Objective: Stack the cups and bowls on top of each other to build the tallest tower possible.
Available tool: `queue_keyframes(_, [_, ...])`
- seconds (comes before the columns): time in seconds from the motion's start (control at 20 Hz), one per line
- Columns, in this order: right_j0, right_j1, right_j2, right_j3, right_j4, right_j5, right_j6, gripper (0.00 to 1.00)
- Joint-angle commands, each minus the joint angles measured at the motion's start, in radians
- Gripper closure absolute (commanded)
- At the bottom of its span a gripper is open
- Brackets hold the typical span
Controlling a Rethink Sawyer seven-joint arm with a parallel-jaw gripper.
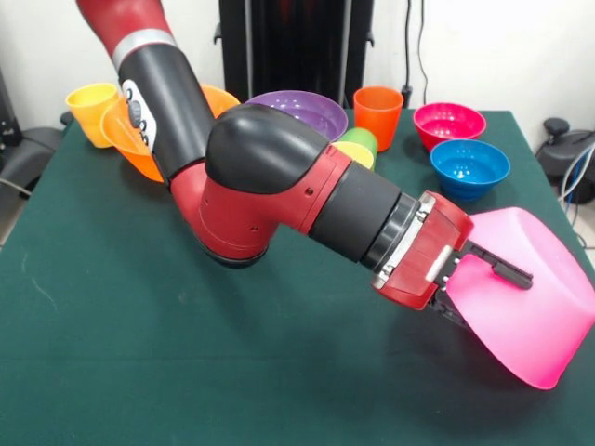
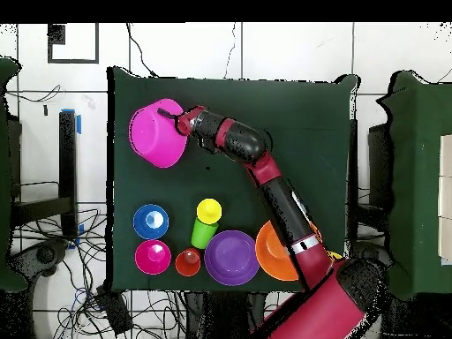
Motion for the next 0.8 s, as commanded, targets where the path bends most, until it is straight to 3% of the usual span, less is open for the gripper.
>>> queue_keyframes(0.05, [0.013, 0.025, -0.270, -0.174, -0.310, -0.150, -0.378, 0.00])
queue_keyframes(0.25, [0.053, -0.057, -0.337, -0.149, -0.367, -0.246, -0.177, 0.00])
queue_keyframes(0.55, [0.231, -0.252, -0.577, -0.138, -0.400, -0.436, 0.324, 0.00])
queue_keyframes(0.8, [0.263, -0.277, -0.621, -0.139, -0.417, -0.482, 0.428, 0.00])
